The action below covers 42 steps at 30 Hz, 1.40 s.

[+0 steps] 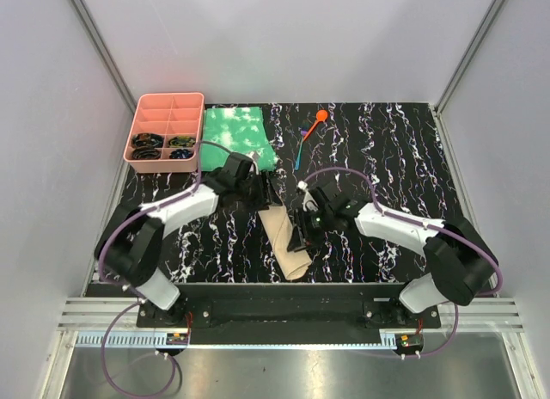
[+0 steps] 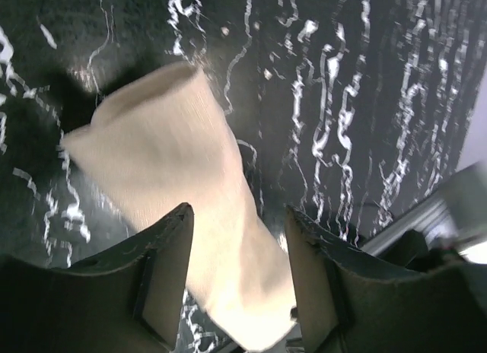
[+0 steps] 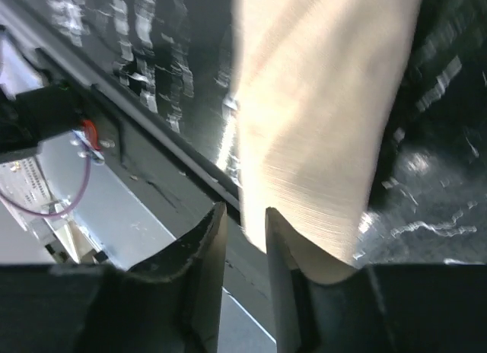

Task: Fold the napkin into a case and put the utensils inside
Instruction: Turn over the smaller rectangle-folded napkin at the center of the board, then pick up the fork from the center of the board.

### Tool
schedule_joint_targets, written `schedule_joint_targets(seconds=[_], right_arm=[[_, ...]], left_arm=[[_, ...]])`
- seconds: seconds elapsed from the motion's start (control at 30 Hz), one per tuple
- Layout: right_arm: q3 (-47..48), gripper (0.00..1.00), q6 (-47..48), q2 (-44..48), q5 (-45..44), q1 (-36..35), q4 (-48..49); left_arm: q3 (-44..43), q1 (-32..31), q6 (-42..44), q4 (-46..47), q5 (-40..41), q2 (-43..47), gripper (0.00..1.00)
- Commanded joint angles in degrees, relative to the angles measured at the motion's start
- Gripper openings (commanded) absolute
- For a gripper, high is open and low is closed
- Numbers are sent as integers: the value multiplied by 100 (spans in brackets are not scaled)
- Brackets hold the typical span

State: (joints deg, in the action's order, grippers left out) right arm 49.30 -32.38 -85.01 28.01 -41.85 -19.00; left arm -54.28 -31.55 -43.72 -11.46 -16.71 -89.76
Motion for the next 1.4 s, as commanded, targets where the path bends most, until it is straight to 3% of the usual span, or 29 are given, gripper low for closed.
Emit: schedule_joint_targets(seconds=[0.0,0.17,0.3,0.47,0.53,0.7,0.8,0.97,1.13,1.37], right_arm=[[-560,33,-410,-42,-287,18,204],[-571,31,-225,-393,-814,27,-296],[-430,31,-251,45,-858,1,-525],[105,36,-312,494,-631,-104,-737],[133,39,-391,346,-333,-209,-335],[-420,44,-743,-366,108,-289,730],[-606,52,-717,-202,-119,-263,662],[324,70,-401,406,-926,579,-206],[1605,97,-365,65,-1946,1634,-437],[4427,100,135,-2201,-3334,2119,-1051]], left_arm=[[-503,17,57,85,80,-752,54],[-926,70,381,-207,316,-1439,50],[-1374,88,716,-813,467,-1502,49],[-1269,53,760,-989,467,-711,52],[-1129,53,725,-989,449,-317,54],[-892,88,725,-1200,484,352,56],[-577,105,751,-1227,650,1176,61],[-145,105,699,-1227,933,1987,65],[-126,53,734,-1157,792,2278,68],[-346,-132,892,-1104,564,1918,69]])
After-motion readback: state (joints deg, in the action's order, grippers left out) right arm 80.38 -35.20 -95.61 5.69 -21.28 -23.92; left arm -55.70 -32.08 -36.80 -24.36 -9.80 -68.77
